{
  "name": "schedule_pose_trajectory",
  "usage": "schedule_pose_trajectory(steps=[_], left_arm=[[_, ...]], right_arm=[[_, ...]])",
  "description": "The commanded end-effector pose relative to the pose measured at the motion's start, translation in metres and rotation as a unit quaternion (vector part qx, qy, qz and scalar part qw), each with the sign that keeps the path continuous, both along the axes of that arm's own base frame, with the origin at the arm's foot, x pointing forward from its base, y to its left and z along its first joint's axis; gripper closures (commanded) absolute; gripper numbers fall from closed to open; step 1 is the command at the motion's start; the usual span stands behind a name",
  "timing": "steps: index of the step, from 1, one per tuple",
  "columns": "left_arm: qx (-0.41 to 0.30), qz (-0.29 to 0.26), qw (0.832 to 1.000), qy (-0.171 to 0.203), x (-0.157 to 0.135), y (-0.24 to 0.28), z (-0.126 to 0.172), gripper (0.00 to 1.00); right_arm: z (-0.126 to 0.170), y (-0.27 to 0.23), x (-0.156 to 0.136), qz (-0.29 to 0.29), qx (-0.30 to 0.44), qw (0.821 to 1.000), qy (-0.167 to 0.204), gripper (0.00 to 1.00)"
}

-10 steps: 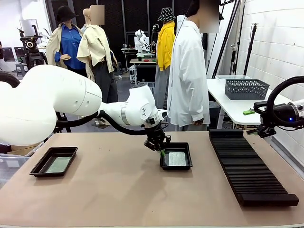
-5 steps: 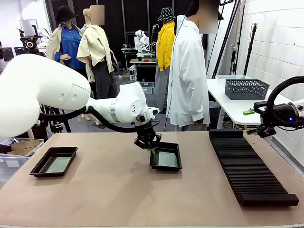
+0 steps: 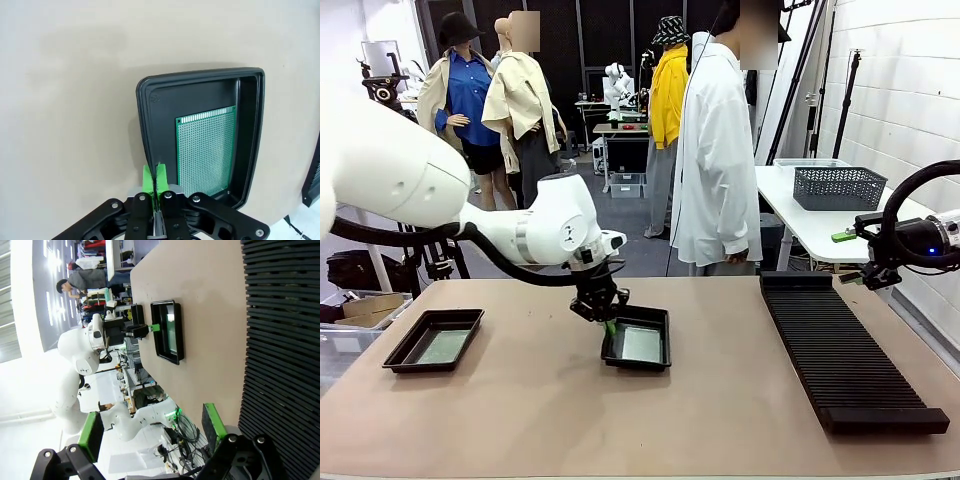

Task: Inspect and transfer BCBs to ESD trays.
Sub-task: Pick up the ESD tray and place it on the left side of the table.

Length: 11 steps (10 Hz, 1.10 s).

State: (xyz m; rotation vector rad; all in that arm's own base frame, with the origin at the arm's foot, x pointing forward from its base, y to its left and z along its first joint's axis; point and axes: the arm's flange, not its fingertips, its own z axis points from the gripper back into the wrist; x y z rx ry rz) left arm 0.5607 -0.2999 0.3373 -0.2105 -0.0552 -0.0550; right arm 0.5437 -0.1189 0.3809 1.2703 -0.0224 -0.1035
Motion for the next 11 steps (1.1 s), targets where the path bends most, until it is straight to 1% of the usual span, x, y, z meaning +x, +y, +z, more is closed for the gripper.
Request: schedule_pose_trajectory(steps=[1, 2, 3, 5, 6, 8, 9, 11], left_arm=[[-0.012, -0.009, 1.000, -0.012, -0.018, 0.034, 0.005, 1.00], [-0.009, 0.004, 1.000, -0.018, -0.020, 0.049, 0.008, 1.00], [-0.007, 0.009, 1.000, -0.017, -0.021, 0.060, 0.009, 1.00], [-0.006, 0.008, 1.000, -0.002, -0.021, 0.085, 0.009, 1.00], [-0.010, 0.017, 1.000, -0.002, -0.019, 0.102, 0.012, 1.00], [0.011, 0.031, 0.999, 0.005, -0.020, 0.126, 0.013, 1.00], [0.022, 0.020, 1.000, 0.009, -0.021, 0.139, 0.014, 1.00], [0.019, 0.012, 1.000, 0.015, -0.021, 0.165, 0.016, 1.00]], right_arm=[[0.002, 0.002, 0.000, -0.005, -0.005, 1.000, 0.001, 0.00], [0.002, 0.002, 0.000, -0.005, -0.005, 1.000, 0.001, 0.00], [0.002, 0.002, 0.000, -0.005, -0.005, 1.000, 0.001, 0.00], [0.002, 0.002, 0.000, -0.005, -0.005, 1.000, 0.001, 0.00], [0.002, 0.002, 0.000, -0.005, -0.005, 1.000, 0.001, 0.00], [0.002, 0.002, 0.000, -0.005, -0.005, 1.000, 0.001, 0.00], [0.002, 0.002, 0.000, -0.005, -0.005, 1.000, 0.001, 0.00], [0.002, 0.002, 0.000, -0.005, -0.005, 1.000, 0.001, 0.00]])
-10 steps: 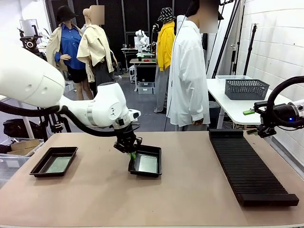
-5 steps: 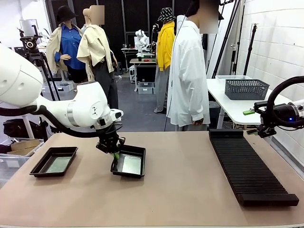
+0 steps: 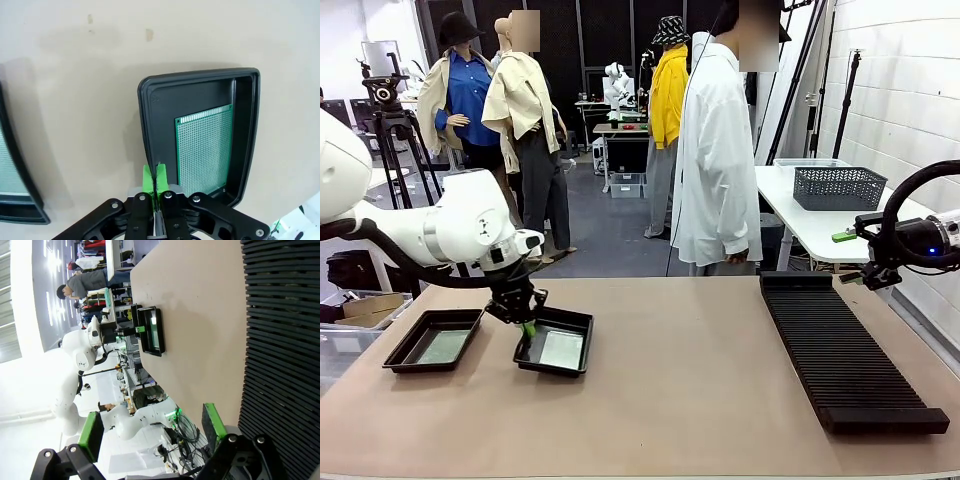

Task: Inspect and transfer BCBs to ESD trays.
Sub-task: Pick up the ESD tray and place it on the left side of the table.

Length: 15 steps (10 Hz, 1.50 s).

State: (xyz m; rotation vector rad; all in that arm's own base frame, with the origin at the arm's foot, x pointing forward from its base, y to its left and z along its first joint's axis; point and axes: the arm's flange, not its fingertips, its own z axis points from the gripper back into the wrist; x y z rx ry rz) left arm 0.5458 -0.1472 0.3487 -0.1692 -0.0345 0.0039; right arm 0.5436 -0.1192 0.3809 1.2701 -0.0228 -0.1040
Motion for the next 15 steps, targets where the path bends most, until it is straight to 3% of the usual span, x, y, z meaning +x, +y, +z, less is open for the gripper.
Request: schedule_pose_trajectory(steps=[1, 6, 14, 15], left_arm=[[0.005, -0.033, 0.999, 0.004, -0.005, 0.023, 0.004, 1.00], [0.022, -0.064, 0.998, 0.008, 0.001, 0.067, -0.004, 1.00], [0.032, -0.035, 0.999, 0.000, 0.007, 0.077, -0.017, 1.00], [0.030, -0.033, 0.999, 0.001, 0.007, 0.074, -0.014, 0.92]], right_arm=[[0.002, 0.002, 0.000, -0.005, -0.005, 1.000, 0.001, 0.00], [0.002, 0.002, 0.000, -0.005, -0.005, 1.000, 0.001, 0.00], [0.002, 0.002, 0.000, -0.005, -0.005, 1.000, 0.001, 0.00], [0.002, 0.002, 0.000, -0.005, -0.005, 1.000, 0.001, 0.00]])
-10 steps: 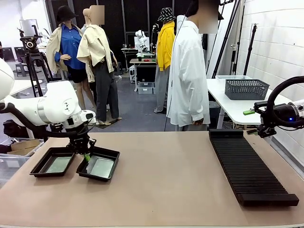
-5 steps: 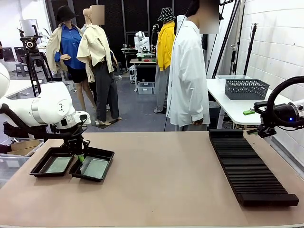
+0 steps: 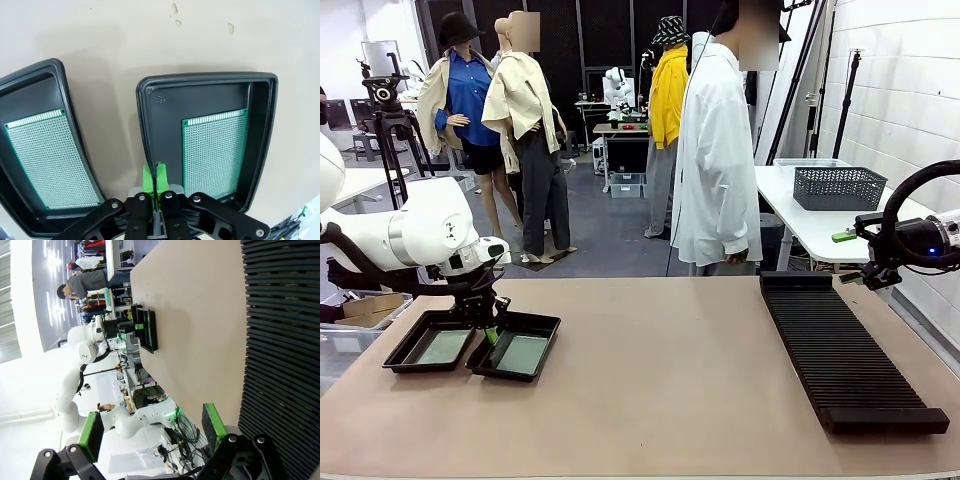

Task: Inspect and transfer BCBs to ESD trays.
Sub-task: Pick up the ESD tray and place it on the left side of the table.

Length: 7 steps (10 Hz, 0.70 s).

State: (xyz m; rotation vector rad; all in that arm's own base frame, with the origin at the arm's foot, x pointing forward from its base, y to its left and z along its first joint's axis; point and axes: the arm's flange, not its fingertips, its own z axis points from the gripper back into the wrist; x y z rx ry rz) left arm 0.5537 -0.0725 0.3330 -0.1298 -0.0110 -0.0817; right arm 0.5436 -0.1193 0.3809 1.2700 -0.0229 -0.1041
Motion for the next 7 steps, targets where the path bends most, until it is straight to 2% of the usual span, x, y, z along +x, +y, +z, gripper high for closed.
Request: schedule_pose_trajectory(steps=[1, 4, 5, 7], left_arm=[[0.007, 0.011, 1.000, -0.007, 0.000, -0.002, 0.004, 0.72], [-0.003, 0.021, 1.000, -0.005, 0.001, -0.008, 0.020, 0.12], [-0.008, 0.027, 1.000, -0.014, 0.001, -0.010, 0.029, 0.00], [0.002, 0.033, 0.999, -0.020, -0.003, -0.016, 0.045, 0.00]], right_arm=[[0.002, 0.002, 0.000, -0.005, -0.005, 1.000, 0.001, 0.00], [0.002, 0.002, 0.000, -0.005, -0.005, 1.000, 0.001, 0.00], [0.002, 0.002, 0.000, -0.005, -0.005, 1.000, 0.001, 0.00], [0.002, 0.002, 0.000, -0.005, -0.005, 1.000, 0.001, 0.00]])
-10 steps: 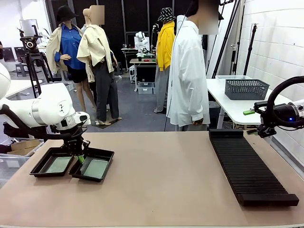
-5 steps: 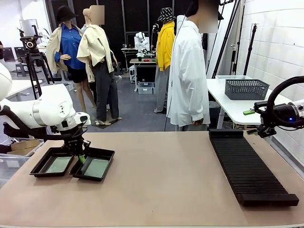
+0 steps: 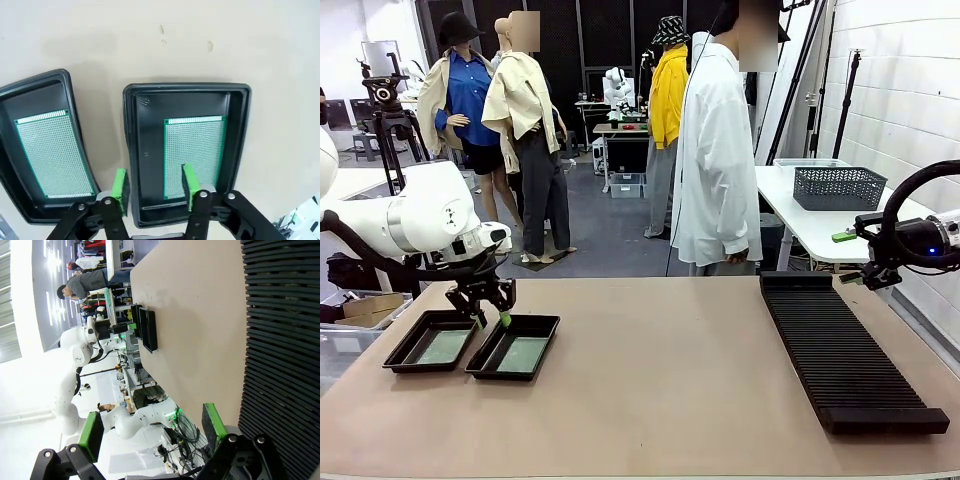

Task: Inspect and transfer BCBs to ESD trays.
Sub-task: Pick up the ESD tray and place it on the left side of the table.

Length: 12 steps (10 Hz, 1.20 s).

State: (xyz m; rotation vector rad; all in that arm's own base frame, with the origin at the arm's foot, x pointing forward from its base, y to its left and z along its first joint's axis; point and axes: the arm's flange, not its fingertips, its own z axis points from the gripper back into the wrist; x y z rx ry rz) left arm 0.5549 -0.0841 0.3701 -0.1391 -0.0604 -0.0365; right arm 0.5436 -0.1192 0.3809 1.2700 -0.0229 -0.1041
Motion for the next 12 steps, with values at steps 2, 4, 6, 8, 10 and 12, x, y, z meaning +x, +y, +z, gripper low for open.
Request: schedule_pose_trajectory(steps=[2, 4, 6, 8, 10, 12], left_arm=[[0.012, 0.014, 1.000, 0.009, -0.0042, -0.0067, 0.0108, 0.00], [0.010, 0.014, 1.000, 0.019, -0.0028, -0.0067, 0.0086, 0.00], [0.001, 0.009, 1.000, 0.010, -0.0053, -0.0048, 0.0084, 0.00], [0.001, 0.009, 1.000, 0.010, -0.0053, -0.0048, 0.0084, 0.00], [0.001, 0.009, 1.000, 0.010, -0.0053, -0.0048, 0.0084, 0.00], [0.001, 0.009, 1.000, 0.010, -0.0053, -0.0048, 0.0084, 0.00]], right_arm=[[0.0016, 0.0023, 0.0002, -0.005, -0.005, 1.000, 0.001, 0.00], [0.0016, 0.0023, 0.0002, -0.005, -0.005, 1.000, 0.001, 0.00], [0.0016, 0.0023, 0.0002, -0.005, -0.005, 1.000, 0.001, 0.00], [0.0016, 0.0023, 0.0002, -0.005, -0.005, 1.000, 0.001, 0.00], [0.0016, 0.0023, 0.0002, -0.005, -0.005, 1.000, 0.001, 0.00], [0.0016, 0.0023, 0.0002, -0.005, -0.005, 1.000, 0.001, 0.00]])
